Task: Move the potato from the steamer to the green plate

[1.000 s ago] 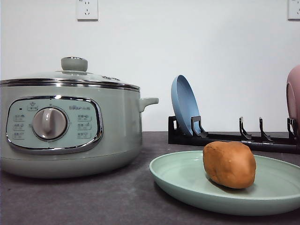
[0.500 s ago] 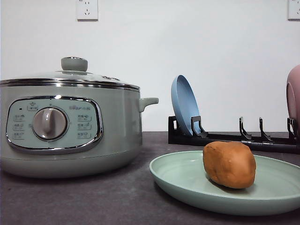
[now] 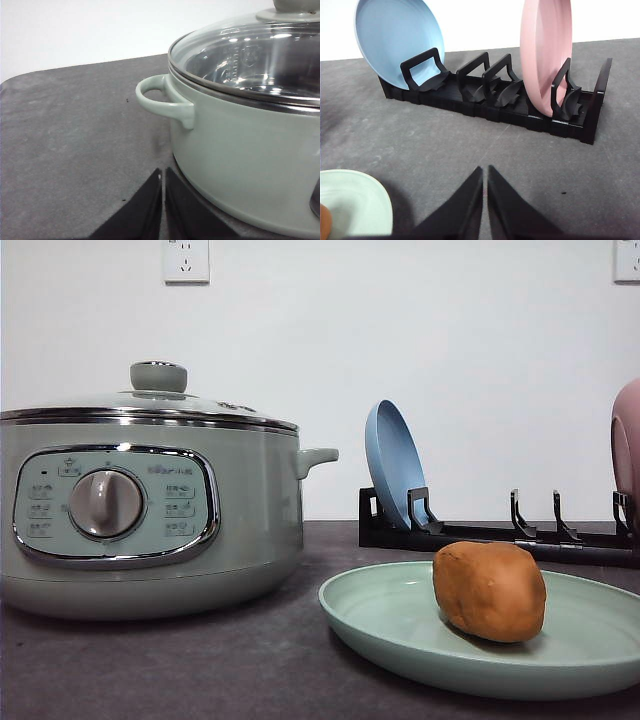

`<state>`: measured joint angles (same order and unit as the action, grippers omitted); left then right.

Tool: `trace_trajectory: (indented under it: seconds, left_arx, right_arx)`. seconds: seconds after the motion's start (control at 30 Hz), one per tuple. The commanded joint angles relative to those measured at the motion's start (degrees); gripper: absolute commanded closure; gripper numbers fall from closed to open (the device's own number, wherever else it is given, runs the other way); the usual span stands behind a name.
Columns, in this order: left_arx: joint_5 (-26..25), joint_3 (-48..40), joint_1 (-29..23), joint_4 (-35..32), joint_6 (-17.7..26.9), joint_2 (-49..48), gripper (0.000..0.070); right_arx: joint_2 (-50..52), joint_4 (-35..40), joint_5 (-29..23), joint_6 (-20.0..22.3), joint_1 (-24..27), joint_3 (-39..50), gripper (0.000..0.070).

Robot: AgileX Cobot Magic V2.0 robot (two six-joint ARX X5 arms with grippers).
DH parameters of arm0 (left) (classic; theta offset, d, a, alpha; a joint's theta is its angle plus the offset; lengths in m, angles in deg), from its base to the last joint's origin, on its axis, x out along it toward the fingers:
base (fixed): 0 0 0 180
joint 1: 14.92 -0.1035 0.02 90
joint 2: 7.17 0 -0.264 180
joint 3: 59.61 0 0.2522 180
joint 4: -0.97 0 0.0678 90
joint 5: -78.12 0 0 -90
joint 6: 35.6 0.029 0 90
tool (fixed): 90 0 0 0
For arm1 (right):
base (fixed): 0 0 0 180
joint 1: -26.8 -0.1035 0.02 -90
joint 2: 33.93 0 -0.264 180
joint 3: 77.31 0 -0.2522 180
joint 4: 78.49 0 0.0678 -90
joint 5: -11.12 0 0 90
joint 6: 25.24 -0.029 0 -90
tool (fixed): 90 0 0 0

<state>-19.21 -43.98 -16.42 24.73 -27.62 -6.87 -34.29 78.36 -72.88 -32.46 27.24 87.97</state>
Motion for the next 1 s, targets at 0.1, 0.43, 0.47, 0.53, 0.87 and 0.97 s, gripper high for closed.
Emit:
trace_trajectory:
  seconds: [0.1, 0.43, 0.47, 0.53, 0.87, 0.97]
  left_arx:
    - [0.1, -1.2, -0.1, 0.4, -0.3, -0.1, 0.0697]
    - [0.1, -1.2, -0.1, 0.4, -0.3, -0.1, 0.0697]
    - [0.1, -1.2, -0.1, 0.4, -0.3, -0.1, 0.0697]
    - [0.1, -1.2, -0.1, 0.4, -0.3, -0.1, 0.0697]
    - [0.1, -1.2, -0.1, 0.4, -0.3, -0.1, 0.0698]
    - [0.0, -1.2, -0.1, 0.4, -0.3, -0.1, 0.0698]
  right_arx:
    - [0.2, 0.4, 0.0, 0.4, 0.1, 0.3, 0.0697]
    - [0.2, 0.4, 0.0, 0.4, 0.1, 0.3, 0.0697]
    - [0.2, 0.4, 0.0, 0.4, 0.1, 0.3, 0.0697]
    - [0.2, 0.4, 0.0, 0.4, 0.1, 0.3, 0.0697]
    - [0.2, 0.4, 0.0, 0.4, 0.1, 0.3, 0.0697]
    - [0.2, 0.4, 0.0, 0.4, 0.1, 0.3, 0.0697]
